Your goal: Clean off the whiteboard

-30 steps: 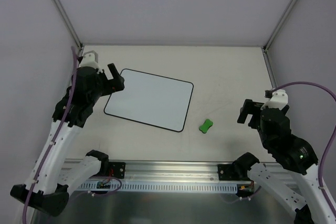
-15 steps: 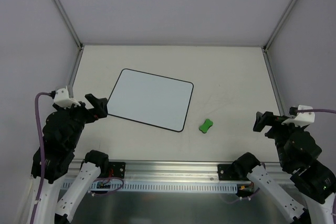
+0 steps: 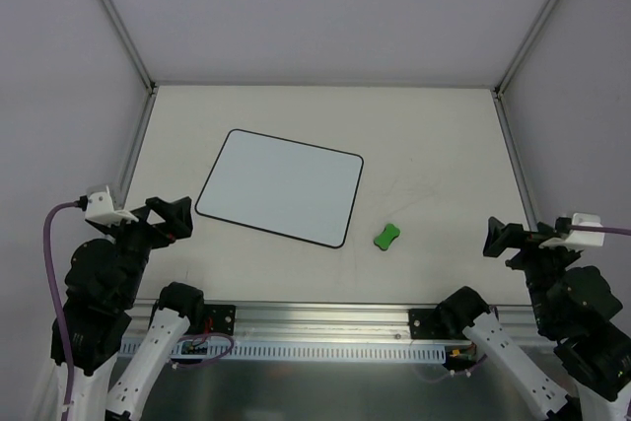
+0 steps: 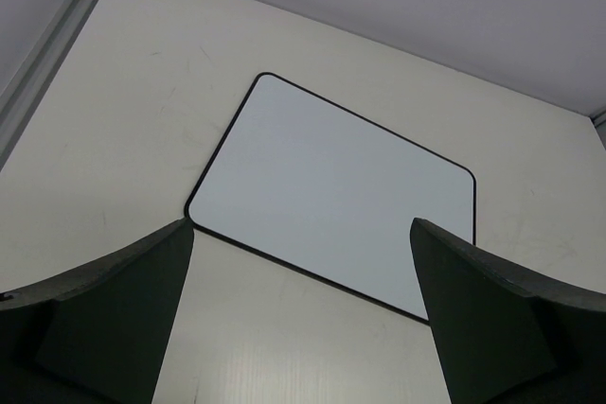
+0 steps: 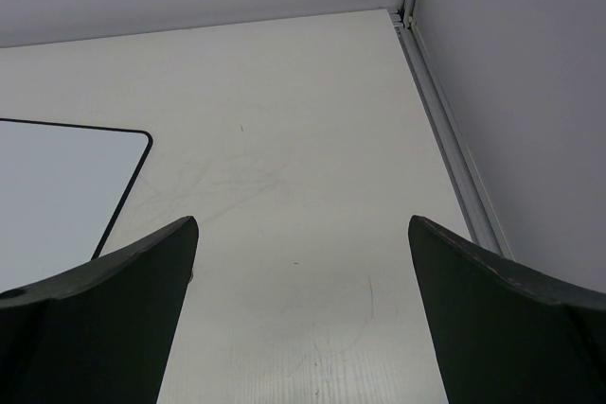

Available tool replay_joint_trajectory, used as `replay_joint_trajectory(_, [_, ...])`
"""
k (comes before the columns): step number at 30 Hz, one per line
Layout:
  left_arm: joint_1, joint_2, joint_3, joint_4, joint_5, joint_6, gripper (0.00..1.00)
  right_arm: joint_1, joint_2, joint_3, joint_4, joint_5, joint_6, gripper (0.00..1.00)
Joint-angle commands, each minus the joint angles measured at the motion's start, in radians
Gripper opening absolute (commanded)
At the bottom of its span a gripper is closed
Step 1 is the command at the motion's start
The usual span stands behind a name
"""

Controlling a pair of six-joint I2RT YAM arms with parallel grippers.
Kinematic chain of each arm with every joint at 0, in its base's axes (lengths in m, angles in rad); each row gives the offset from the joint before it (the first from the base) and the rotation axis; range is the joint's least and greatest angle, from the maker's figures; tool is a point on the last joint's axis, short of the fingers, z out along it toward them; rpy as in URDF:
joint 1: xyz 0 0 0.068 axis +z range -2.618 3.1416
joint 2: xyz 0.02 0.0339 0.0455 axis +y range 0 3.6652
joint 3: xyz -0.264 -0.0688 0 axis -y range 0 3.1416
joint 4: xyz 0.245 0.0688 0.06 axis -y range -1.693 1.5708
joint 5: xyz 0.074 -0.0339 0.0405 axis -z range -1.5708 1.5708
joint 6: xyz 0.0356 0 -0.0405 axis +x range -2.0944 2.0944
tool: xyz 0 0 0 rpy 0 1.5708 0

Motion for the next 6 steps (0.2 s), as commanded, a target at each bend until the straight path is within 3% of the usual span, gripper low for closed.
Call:
replay_joint_trajectory(1, [0.009, -0.017, 0.014, -0.001, -0.032, 0.018, 0.99, 0.0, -0.013, 0.016, 0.03, -0.007, -0.032, 0.99])
replay_joint_trajectory(6, [0.009, -0.027, 0.012, -0.003, -0.035, 0.011, 0.99, -0.001, -0.02, 0.008, 0.044, -0.02, -0.043, 0.99])
